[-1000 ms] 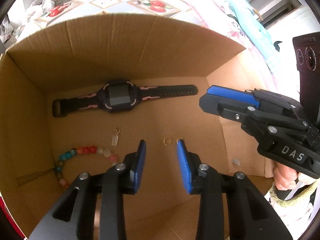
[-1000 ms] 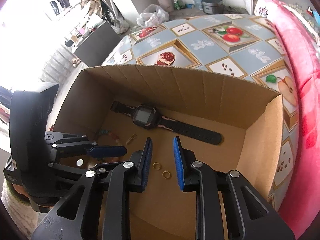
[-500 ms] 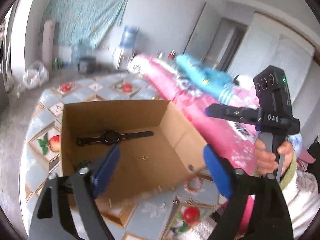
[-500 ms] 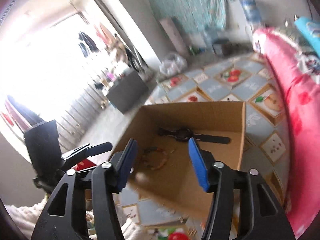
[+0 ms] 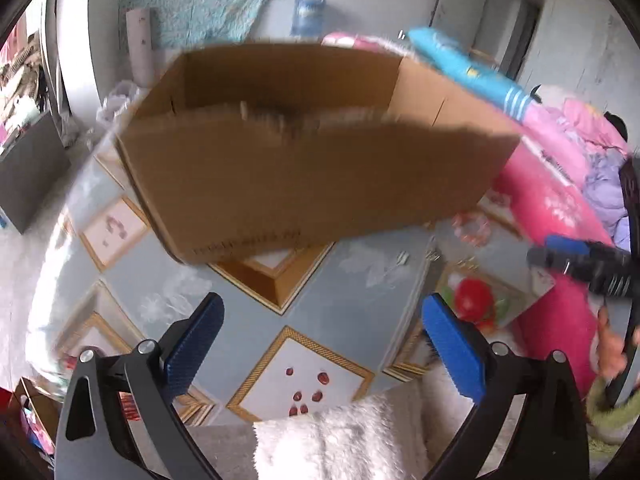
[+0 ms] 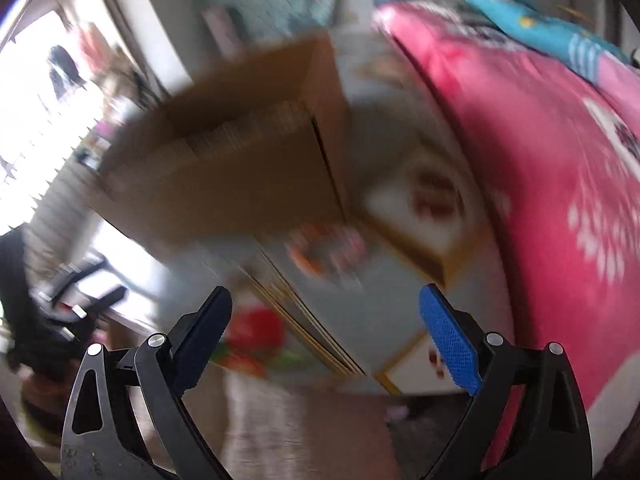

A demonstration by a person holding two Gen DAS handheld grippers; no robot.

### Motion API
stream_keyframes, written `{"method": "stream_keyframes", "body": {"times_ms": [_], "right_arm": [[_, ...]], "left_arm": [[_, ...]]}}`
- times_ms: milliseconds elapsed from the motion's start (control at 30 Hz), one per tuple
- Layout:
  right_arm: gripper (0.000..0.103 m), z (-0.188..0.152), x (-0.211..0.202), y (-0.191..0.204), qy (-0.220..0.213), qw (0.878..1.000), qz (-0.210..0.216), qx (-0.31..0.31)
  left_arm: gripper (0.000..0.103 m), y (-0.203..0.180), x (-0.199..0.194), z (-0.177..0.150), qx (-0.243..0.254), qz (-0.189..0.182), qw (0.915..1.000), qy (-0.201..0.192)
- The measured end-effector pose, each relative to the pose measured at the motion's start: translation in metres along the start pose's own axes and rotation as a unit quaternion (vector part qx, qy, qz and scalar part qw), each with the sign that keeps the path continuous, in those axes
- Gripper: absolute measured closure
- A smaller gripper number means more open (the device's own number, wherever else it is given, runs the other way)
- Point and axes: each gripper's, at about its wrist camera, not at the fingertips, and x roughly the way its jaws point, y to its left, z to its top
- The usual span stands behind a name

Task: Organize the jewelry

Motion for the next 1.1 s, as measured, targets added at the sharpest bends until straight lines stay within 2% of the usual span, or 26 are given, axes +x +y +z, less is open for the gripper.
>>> {"method": "stream_keyframes", "body": {"times_ms": [33, 133, 200, 367, 633, 1100], "right_arm": [[0.012, -0.006, 0.01, 0.005, 0.008, 1.0, -0.023, -0.014], [0.012, -0.012, 0.019, 0.011, 0.013, 1.0, -0.017, -0.02], [0.01, -0.013, 0.019, 0.014, 0.002, 0.999, -0.036, -0.035], [0.008, -0.014, 0.026, 0.021, -0.012, 0.997, -0.049, -0.05], [0.008, -0.028, 0.021, 0.022, -0.027, 0.997, -0.048, -0.048], [0.008, -0.024, 0.022, 0.02, 0.001, 0.998, -0.044, -0.049]], "left_arm": [[0.006, 0.002, 0.01, 0.0, -0.003, 0.008, 0.9999, 0.012], [0.006, 0.007, 0.025, 0.0, -0.016, 0.02, 0.9992, 0.029], [0.006, 0.008, 0.028, -0.001, -0.024, 0.029, 0.9986, 0.035], [0.005, -0.002, 0.036, -0.006, 0.018, 0.087, 0.9957, 0.024], [0.005, 0.002, 0.036, -0.013, 0.008, 0.094, 0.9955, -0.004], [0.005, 0.0, 0.031, -0.018, 0.006, 0.096, 0.9953, -0.001]]}}
